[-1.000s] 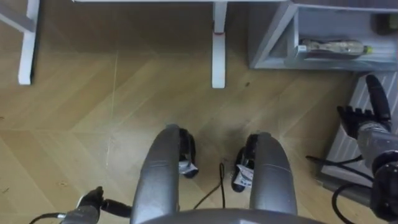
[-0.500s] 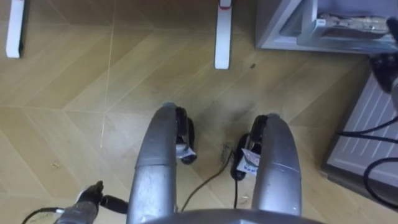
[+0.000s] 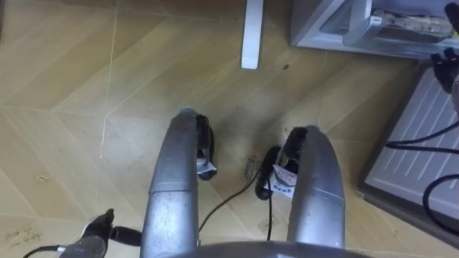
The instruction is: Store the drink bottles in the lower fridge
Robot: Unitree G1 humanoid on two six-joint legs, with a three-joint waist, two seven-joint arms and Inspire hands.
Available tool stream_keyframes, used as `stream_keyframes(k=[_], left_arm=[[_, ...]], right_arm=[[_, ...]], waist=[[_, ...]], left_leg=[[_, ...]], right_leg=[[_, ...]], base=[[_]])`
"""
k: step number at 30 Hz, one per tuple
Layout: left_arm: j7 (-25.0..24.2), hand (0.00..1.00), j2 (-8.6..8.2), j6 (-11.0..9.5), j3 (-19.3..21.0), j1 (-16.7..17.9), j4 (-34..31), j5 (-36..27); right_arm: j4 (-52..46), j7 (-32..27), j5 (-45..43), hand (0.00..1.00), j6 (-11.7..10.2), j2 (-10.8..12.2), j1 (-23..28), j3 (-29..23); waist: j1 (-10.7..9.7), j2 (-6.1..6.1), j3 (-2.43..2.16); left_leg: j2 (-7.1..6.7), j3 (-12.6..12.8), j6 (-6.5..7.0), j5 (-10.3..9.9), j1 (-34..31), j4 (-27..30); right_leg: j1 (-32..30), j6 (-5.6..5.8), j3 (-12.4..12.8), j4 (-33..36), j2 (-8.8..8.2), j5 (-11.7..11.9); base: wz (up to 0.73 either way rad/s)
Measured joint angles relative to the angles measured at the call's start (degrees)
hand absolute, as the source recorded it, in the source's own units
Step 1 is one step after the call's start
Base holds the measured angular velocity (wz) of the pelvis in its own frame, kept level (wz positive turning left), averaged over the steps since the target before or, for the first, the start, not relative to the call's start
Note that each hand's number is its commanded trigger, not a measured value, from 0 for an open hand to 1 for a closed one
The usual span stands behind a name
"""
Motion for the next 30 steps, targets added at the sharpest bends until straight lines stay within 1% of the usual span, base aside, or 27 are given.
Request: stream_keyframes(k=[2,4,5,6,8,9,10,12,13,14,16,18,19,20,21,24,26,28,29,30], left_arm=[[-0.02,0.0,0.27,0.0,0.0,0.63,0.0,0.11],[-0.05,0.0,0.46,-0.02,0.0,0.66,-0.02,0.15],[-0.08,0.0,0.53,-0.07,0.0,0.67,-0.04,0.15],[-0.08,0.0,0.68,-0.28,0.0,0.67,-0.14,0.14],[-0.07,0.0,0.93,-0.75,0.0,0.67,-0.29,0.11],[-0.05,0.0,1.09,-1.06,0.09,0.91,-0.98,0.03],[-0.04,0.0,1.21,-1.26,0.18,1.21,-1.68,0.03],[0.16,0.0,1.75,-1.94,0.19,2.98,-4.42,-0.59],[0.36,0.0,1.79,-2.13,0.19,3.36,-4.62,-1.19],[0.61,0.0,1.79,-2.2,0.19,3.93,-4.67,-1.88],[0.69,0.0,1.79,-2.21,0.18,4.84,-4.77,-2.03],[0.88,0.0,1.81,-2.2,0.62,6.37,-5.21,-1.97],[0.91,0.0,1.82,-2.2,0.62,6.57,-5.21,-1.97],[0.92,0.0,1.82,-2.2,0.62,6.71,-5.07,-1.97],[0.92,0.0,1.82,-2.22,0.67,6.71,-5.03,-1.96],[0.82,0.0,1.85,-2.53,1.21,6.85,-5.0,-2.02],[0.83,0.0,2.01,-3.47,1.81,7.12,-5.01,-2.02],[0.86,0.0,2.19,-4.05,1.87,7.28,-5.12,-2.03],[0.86,0.0,2.43,-4.48,1.87,7.49,-5.24,-2.04],[0.86,0.0,2.55,-4.73,1.89,7.68,-5.25,-2.06]], right_arm=[[0.0,-1.14,0.64,0.0,-0.57,-0.12,-0.21,0.0],[0.0,-2.14,0.96,0.0,-1.14,-0.51,-0.23,0.0],[0.0,-2.68,1.18,0.0,-1.8,-0.54,-0.23,0.0],[0.0,-3.11,1.46,0.0,-2.46,-0.56,-0.23,0.02],[0.0,-3.96,1.99,0.0,-3.46,-0.65,-0.23,0.03],[0.0,-4.48,2.47,0.0,-4.08,-0.77,-0.23,0.03],[0.0,-4.8,2.88,0.0,-4.37,-0.84,-0.23,0.03],[0.0,-6.69,4.21,0.0,-5.27,-1.51,-0.24,1.62],[0.0,-7.04,4.41,0.0,-5.46,-1.58,-0.25,2.02],[-0.01,-7.67,4.5,0.0,-5.77,-1.71,-0.26,2.39],[-0.62,-9.17,4.96,0.0,-6.15,-1.89,-0.26,2.56],[-2.01,-11.39,5.15,0.0,-6.68,-1.94,-0.26,2.83],[-2.15,-11.74,5.2,0.0,-6.68,-2.02,-0.26,2.92],[-2.65,-12.71,5.76,0.0,-7.08,-2.06,-0.26,2.95],[-3.4,-13.83,5.93,0.0,-7.58,-2.06,-0.26,2.95],[-5.56,-15.92,6.68,0.0,-7.98,-2.06,-0.26,2.71],[-8.27,-18.81,7.65,0.0,-8.48,-2.06,-0.25,2.72],[-9.67,-19.78,7.92,0.0,-8.82,-2.06,-0.26,2.86],[-10.11,-19.79,8.15,0.0,-9.03,-2.06,-0.26,3.07],[-10.33,-19.81,8.16,0.0,-9.08,-2.06,-0.26,3.2]], waist=[[0.38,-0.36,-0.02],[1.0,-0.55,0.06],[1.22,-0.6,0.07],[1.41,-0.61,0.07],[1.56,-0.68,0.11],[1.88,-0.67,0.11],[2.12,-0.67,0.11],[2.93,-0.68,0.11],[2.96,-0.69,0.12],[2.96,-0.7,0.12],[2.97,-0.78,0.17],[3.06,-1.11,0.36],[3.06,-1.23,0.43],[3.03,-1.45,0.56],[3.1,-1.7,0.7],[3.15,-1.92,0.82],[3.17,-1.91,0.82],[3.24,-1.91,0.82],[3.37,-1.91,0.82],[3.49,-1.89,0.81]], left_leg=[[-0.04,-0.09,0.04,-0.01,-0.49,0.0],[-0.08,-0.04,0.26,-0.03,-1.06,0.11],[-0.29,0.02,0.39,-0.06,-1.24,0.17],[-0.94,0.03,0.48,-0.1,-1.43,0.25],[-1.47,0.03,0.56,-0.14,-1.59,0.3],[-2.15,-0.03,0.58,-0.15,-1.7,0.32],[-2.18,-0.07,0.61,-0.17,-1.73,0.32],[-2.32,-0.07,0.7,-0.22,-1.74,0.3],[-2.42,-0.07,0.71,-0.22,-1.74,0.3],[-3.06,-0.07,0.71,-0.22,-1.74,0.29],[-3.1,-0.08,0.71,-0.22,-1.82,0.25],[-3.26,-0.08,0.73,-0.23,-1.87,0.26],[-3.38,-0.07,0.73,-0.23,-1.86,0.27],[-4.01,-0.12,0.73,-0.23,-1.87,0.32],[-4.19,-0.15,0.74,-0.24,-1.89,0.43],[-4.21,-0.6,0.82,-0.29,-2.0,0.76],[-4.16,-1.01,0.75,-0.36,-2.0,1.35],[-4.08,-1.22,0.49,-0.49,-1.99,1.62],[-4.04,-1.52,0.33,-0.56,-1.98,1.83],[-3.99,-1.66,0.12,-0.67,-1.98,1.99]], right_leg=[[-0.55,0.19,0.18,0.01,-0.1,0.03],[-1.14,0.43,0.28,0.04,-0.19,0.17],[-1.36,0.56,0.41,0.16,-0.33,0.2],[-1.6,0.75,0.61,0.32,-0.59,0.18],[-1.95,1.14,1.06,0.72,-1.06,-0.02],[-2.06,1.22,1.2,0.85,-1.29,-0.06],[-2.1,1.24,1.23,0.84,-1.29,-0.06],[-2.1,1.39,1.41,0.86,-1.36,-0.13],[-2.09,1.47,1.44,0.9,-1.41,-0.18],[-2.09,1.61,1.49,1.04,-1.72,-0.26],[-2.09,1.65,1.44,1.18,-2.24,-0.45],[-2.07,1.65,1.36,1.28,-2.54,-0.64],[-2.04,1.66,1.36,1.4,-2.71,-0.75],[-2.03,1.77,1.42,1.84,-3.18,-1.12],[-1.97,1.81,1.42,2.15,-3.38,-1.47],[-1.56,1.4,0.62,2.44,-3.75,-1.91],[-1.22,0.86,0.19,3.05,-3.8,-2.24],[-1.11,0.52,-0.02,3.46,-3.82,-2.67],[-0.91,0.1,-0.35,3.74,-3.82,-2.91],[-0.82,-0.09,-0.48,3.89,-3.78,-3.05]], base=[[0.03],[0.0],[0.04],[0.07],[0.09],[0.06],[0.0],[0.0],[0.08],[0.12],[0.1],[0.06],[0.14],[0.19],[0.18],[0.09],[0.07],[0.05],[0.05],[0.03]])
